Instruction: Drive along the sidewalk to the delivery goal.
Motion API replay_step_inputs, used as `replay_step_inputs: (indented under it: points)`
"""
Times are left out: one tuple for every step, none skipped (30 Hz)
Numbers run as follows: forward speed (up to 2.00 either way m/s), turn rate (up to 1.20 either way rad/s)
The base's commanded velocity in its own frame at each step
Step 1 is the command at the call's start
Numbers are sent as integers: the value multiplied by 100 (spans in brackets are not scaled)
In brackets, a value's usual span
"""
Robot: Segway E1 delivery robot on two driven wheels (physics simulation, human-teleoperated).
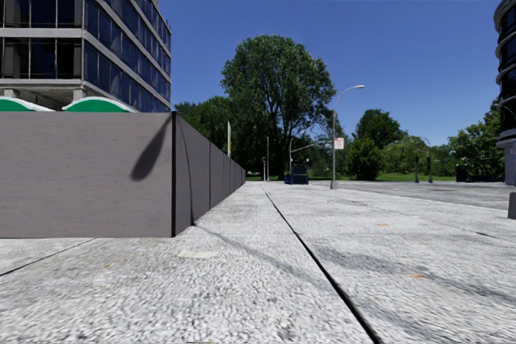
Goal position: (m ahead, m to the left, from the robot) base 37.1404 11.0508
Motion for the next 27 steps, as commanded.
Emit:
replay_step_inputs:
  points:
    - [143, 0]
    - [143, 0]
    - [143, 0]
    - [143, 0]
    - [143, 0]
    - [143, 0]
    - [143, 0]
    - [143, 0]
    - [143, 0]
    - [143, 0]
    - [143, 0]
    - [143, 0]
    - [143, 0]
    - [143, 0]
    - [143, 0]
    - [143, 0]
    - [143, 0]
    - [143, 0]
    - [143, 0]
    - [143, 0]
    - [143, 0]
    - [200, 0]
    - [200, 0]
    - [200, 0]
    - [200, 0]
    - [200, 0]
    - [200, 0]
